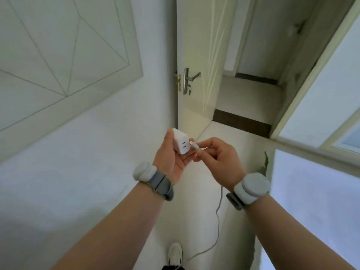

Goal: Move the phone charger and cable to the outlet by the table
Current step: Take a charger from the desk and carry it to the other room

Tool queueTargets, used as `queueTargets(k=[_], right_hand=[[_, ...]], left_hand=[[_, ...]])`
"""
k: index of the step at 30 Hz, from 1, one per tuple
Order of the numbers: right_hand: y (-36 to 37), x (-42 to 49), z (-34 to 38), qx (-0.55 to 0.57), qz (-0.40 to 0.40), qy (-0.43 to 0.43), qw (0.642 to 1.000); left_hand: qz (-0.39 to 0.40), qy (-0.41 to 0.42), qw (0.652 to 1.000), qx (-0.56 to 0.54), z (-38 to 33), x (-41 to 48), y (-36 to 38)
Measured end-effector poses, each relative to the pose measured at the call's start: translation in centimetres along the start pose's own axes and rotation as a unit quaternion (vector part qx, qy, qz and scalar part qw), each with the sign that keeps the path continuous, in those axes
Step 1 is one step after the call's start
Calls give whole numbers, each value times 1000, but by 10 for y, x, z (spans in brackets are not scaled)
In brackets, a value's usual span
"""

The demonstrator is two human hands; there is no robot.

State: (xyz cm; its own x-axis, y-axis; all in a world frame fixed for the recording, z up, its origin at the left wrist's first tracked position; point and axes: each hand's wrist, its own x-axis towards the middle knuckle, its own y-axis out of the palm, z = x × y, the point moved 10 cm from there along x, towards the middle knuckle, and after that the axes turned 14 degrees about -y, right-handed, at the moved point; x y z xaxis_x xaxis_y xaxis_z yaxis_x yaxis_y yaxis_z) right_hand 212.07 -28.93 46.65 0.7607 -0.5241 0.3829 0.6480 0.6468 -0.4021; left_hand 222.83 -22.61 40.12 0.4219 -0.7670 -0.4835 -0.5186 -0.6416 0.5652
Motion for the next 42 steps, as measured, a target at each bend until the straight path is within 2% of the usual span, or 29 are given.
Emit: queueTargets(k=[8,11,17,28,35,42], right_hand=[[-47,122,-75,-58,-61,29,996],[-80,153,-115,-62,-93,58,992],[-136,200,-184,-83,-100,96,987],[-290,338,-307,-121,-80,91,985],[-315,416,-371,-134,-52,83,986],[-333,529,-442,-181,-34,79,980]], left_hand=[[32,-5,998,53,-62,144,68],[42,-24,996,75,-64,196,102],[61,1,991,115,-69,280,152],[34,14,993,116,-85,461,308],[8,10,992,122,-107,552,331],[25,-9,995,96,-151,680,361]])
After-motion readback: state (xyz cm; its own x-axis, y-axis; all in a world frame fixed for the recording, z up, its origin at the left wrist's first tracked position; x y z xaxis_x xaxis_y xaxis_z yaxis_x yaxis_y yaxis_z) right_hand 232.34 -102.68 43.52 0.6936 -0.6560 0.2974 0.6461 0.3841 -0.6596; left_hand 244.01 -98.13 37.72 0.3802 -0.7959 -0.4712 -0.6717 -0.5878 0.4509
